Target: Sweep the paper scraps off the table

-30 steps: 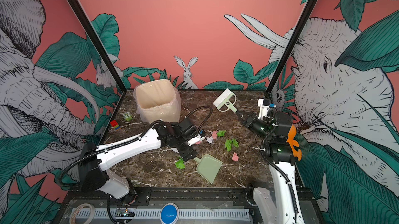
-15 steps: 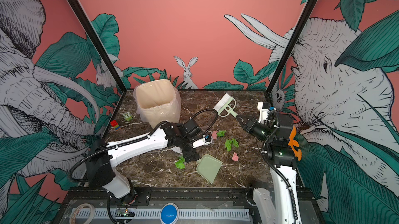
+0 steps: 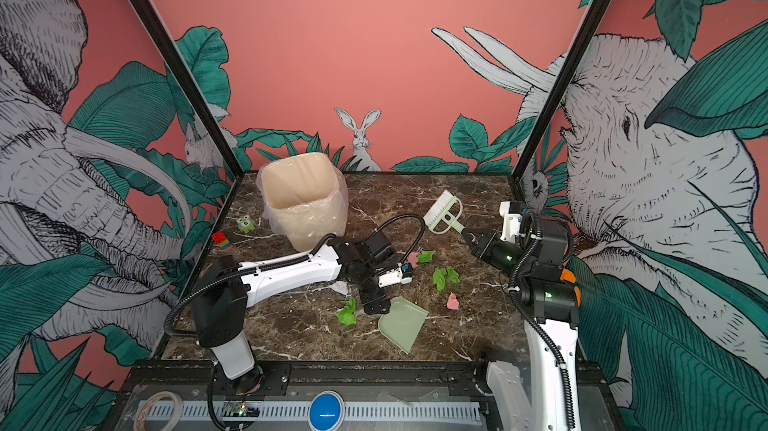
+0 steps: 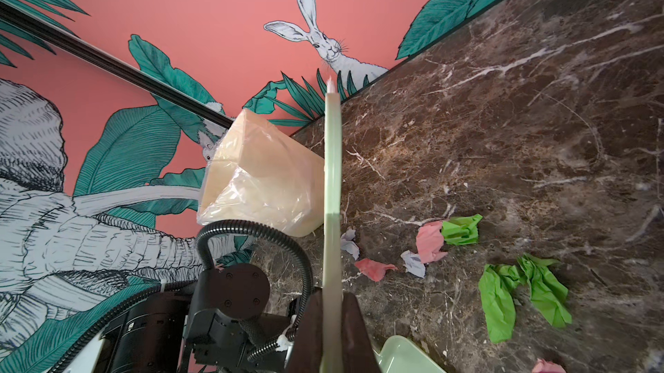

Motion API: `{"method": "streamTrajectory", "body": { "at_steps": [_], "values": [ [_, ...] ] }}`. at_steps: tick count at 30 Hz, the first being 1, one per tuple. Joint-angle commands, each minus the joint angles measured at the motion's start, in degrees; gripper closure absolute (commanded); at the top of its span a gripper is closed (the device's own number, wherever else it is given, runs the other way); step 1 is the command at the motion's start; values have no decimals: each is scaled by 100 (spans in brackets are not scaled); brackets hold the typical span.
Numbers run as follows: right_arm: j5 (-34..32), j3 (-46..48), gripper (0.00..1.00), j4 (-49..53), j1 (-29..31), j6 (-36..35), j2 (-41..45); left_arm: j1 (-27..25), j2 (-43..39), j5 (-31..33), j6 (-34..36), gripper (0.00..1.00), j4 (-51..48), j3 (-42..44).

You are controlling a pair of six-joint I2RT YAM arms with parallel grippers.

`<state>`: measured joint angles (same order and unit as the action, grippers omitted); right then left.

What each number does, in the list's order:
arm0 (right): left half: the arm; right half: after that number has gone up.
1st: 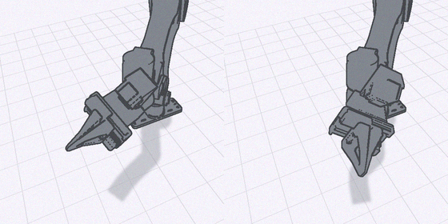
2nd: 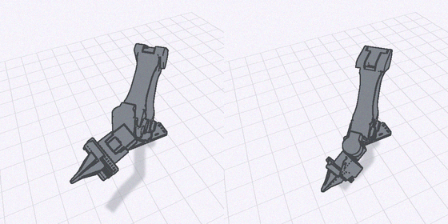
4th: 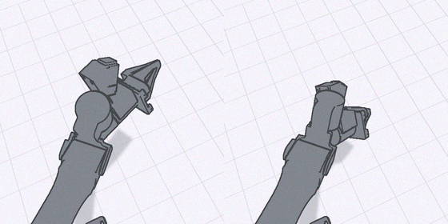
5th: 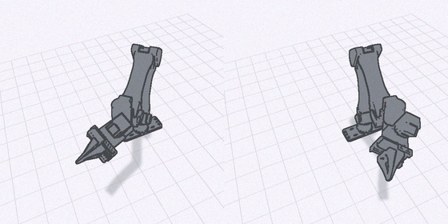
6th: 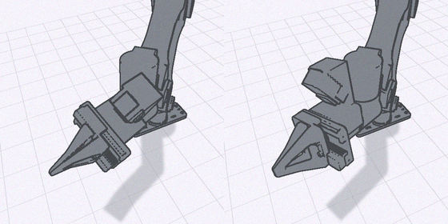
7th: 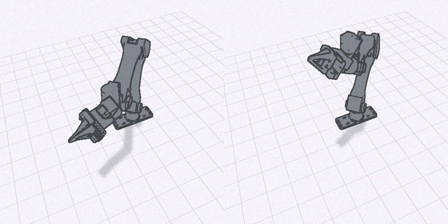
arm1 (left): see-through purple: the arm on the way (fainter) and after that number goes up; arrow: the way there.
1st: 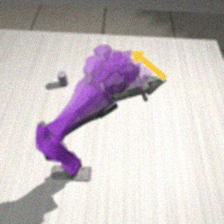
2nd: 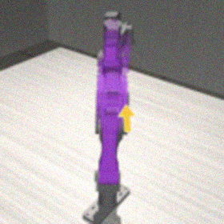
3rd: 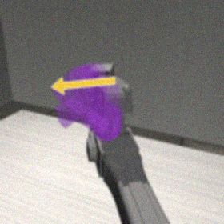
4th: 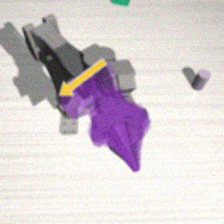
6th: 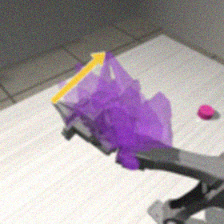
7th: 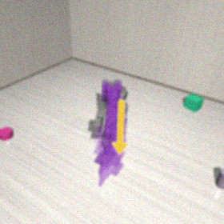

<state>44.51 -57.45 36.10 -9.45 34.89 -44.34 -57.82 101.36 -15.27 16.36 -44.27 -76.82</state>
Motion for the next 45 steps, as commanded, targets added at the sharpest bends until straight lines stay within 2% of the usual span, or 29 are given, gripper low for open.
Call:
{"method": "streamTrajectory", "body": {
  "at_steps": [1,4,12,26,45],
  "values": [
    [-65,-105,100,64,-39,-169,0,123,23,-261,44,13,-48,96],
    [-121,-124,100,137,-56,-197,-31,241,59,-501,-44,13,-53,94],
    [-533,-353,100,749,-101,-580,-167,323,222,-657,-57,14,-183,174],
    [-479,-425,100,742,-112,-529,-213,359,323,-804,-374,15,-127,568],
    [-417,-460,100,688,-118,-484,-258,228,-520,-1151,-1178,18,-116,1266]
  ]
}}
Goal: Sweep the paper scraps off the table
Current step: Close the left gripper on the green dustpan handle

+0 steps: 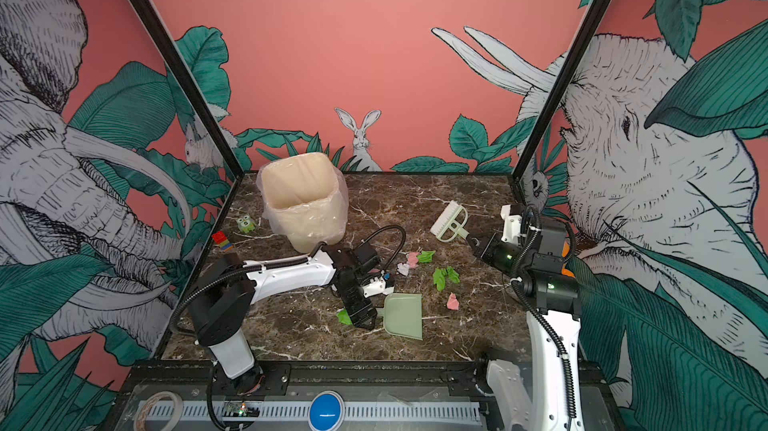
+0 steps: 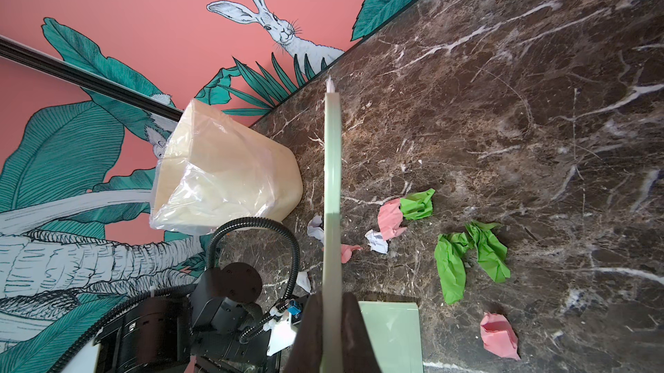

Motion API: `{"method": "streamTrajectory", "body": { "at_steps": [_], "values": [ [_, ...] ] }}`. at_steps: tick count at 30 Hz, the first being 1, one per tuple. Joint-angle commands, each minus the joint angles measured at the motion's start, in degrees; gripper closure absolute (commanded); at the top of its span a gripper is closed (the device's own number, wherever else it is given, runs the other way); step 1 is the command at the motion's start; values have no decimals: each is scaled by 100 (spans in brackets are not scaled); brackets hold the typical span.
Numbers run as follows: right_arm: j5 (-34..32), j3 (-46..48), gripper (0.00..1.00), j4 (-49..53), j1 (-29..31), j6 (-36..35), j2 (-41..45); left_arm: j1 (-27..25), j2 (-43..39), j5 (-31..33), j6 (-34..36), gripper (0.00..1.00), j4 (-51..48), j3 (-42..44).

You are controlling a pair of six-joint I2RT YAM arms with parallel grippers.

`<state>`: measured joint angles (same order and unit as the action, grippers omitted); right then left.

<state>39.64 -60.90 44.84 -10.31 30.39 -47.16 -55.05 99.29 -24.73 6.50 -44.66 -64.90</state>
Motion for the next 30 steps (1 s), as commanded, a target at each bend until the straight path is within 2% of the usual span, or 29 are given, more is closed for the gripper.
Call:
{"method": "streamTrajectory", "body": {
  "at_steps": [1,3,7,10,21,30],
  "values": [
    [78,-114,100,-195,-33,-33,21,-74,-335,-227,-218,18,-99,57],
    [84,-106,100,-204,-26,-24,18,-145,-356,-90,-174,19,-175,-15],
    [59,-97,100,-204,-30,-16,35,-208,-485,642,-148,18,43,-113],
    [35,-145,100,-159,-33,-24,41,-208,-324,882,-26,18,41,-242],
    [-25,-324,100,38,-37,-85,13,-252,184,55,120,19,-39,-492],
    [-50,-558,100,229,-77,-213,-96,-252,223,-555,0,20,-234,-560]
  ]
}}
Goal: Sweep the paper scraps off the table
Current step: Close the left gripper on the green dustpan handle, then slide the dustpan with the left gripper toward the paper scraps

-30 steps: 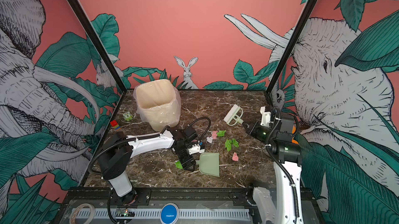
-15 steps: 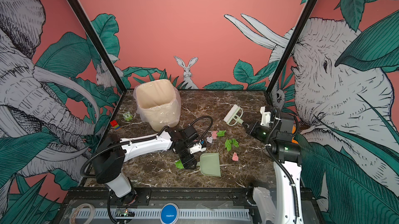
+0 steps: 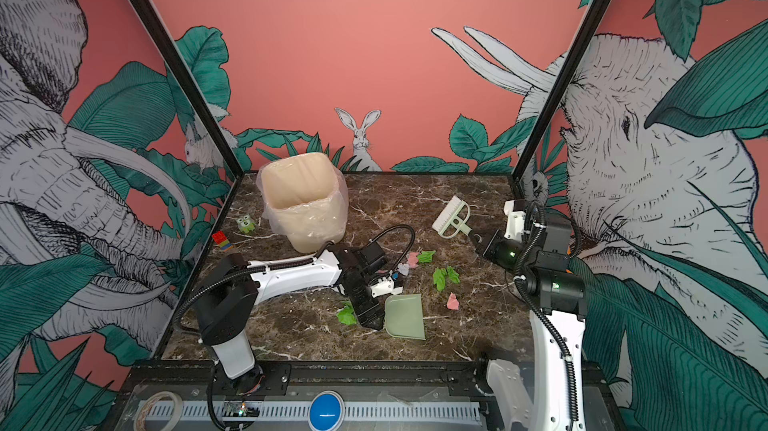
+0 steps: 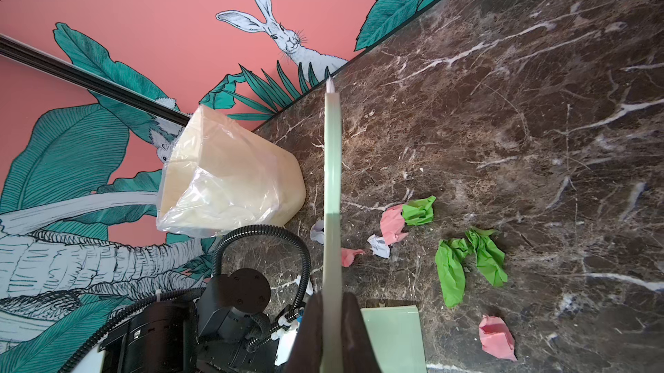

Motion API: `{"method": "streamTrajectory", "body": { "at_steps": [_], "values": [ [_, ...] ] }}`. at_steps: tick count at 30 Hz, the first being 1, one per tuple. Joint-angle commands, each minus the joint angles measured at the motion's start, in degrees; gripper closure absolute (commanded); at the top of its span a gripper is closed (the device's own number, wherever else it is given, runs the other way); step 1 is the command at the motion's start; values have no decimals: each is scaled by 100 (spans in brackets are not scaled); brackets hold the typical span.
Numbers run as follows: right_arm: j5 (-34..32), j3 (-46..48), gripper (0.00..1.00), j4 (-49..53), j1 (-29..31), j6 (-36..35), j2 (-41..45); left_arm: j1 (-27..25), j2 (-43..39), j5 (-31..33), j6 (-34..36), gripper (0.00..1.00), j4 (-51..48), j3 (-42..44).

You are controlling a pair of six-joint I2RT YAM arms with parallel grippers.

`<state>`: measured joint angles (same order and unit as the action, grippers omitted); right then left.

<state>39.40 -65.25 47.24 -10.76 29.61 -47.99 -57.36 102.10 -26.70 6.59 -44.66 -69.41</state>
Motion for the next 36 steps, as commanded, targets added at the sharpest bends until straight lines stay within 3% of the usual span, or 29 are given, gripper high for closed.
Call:
{"method": "streamTrajectory", "body": {
  "at_steps": [1,11,18,22,31,36],
  "values": [
    [-22,-119,100,-34,-27,-126,-24,-24,-58,-403,-22,20,-241,-100],
    [-43,-143,100,14,-34,-154,-53,-23,26,-513,68,21,-581,-296],
    [-177,-146,100,172,-84,-254,11,-87,-766,1847,-348,31,179,354],
    [-192,-184,100,169,-99,-266,-32,-300,-1180,2434,-173,32,656,843],
    [-200,-294,100,224,-97,-280,-88,-898,-1349,2599,306,35,1002,1282],
    [-210,-395,100,315,-110,-306,-97,-937,-1431,2431,355,36,1257,1456]
  ]
}}
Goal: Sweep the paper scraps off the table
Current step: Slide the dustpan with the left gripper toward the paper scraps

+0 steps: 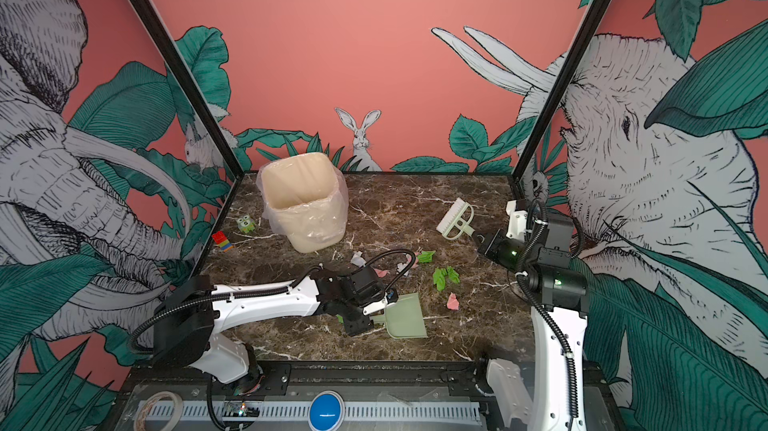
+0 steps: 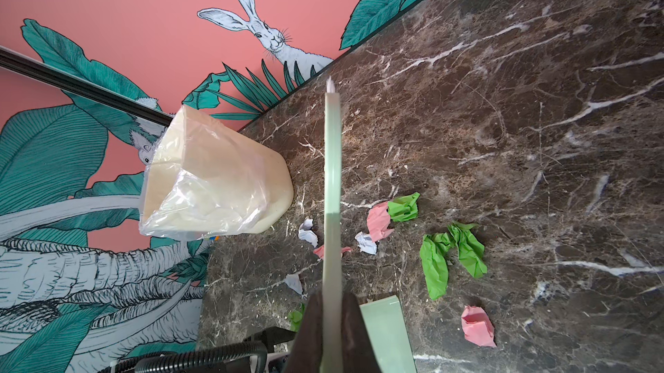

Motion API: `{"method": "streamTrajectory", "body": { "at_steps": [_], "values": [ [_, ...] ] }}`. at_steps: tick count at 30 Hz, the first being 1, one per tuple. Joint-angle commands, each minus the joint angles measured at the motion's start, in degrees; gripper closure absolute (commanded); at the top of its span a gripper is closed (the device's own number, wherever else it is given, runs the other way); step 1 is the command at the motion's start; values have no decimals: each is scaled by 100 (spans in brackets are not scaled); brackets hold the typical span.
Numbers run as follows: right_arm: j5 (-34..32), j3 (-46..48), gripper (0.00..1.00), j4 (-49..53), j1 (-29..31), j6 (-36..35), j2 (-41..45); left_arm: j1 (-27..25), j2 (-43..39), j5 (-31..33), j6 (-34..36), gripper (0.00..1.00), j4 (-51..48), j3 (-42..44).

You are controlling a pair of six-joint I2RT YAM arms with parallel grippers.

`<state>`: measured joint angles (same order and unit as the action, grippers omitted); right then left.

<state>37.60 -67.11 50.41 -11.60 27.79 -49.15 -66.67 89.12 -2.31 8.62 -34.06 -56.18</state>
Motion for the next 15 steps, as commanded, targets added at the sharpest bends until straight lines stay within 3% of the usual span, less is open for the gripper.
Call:
{"method": "streamTrajectory", "body": {
  "at_steps": [1,11,15],
  "values": [
    [-34,-238,100,27,-27,-141,10,-8,-114,-75,189,37,210,134],
    [-47,-390,100,127,-27,-167,-12,166,272,-859,635,45,38,-120],
    [-52,-356,100,120,-27,-118,32,190,368,-879,690,45,-36,-156]
  ]
}}
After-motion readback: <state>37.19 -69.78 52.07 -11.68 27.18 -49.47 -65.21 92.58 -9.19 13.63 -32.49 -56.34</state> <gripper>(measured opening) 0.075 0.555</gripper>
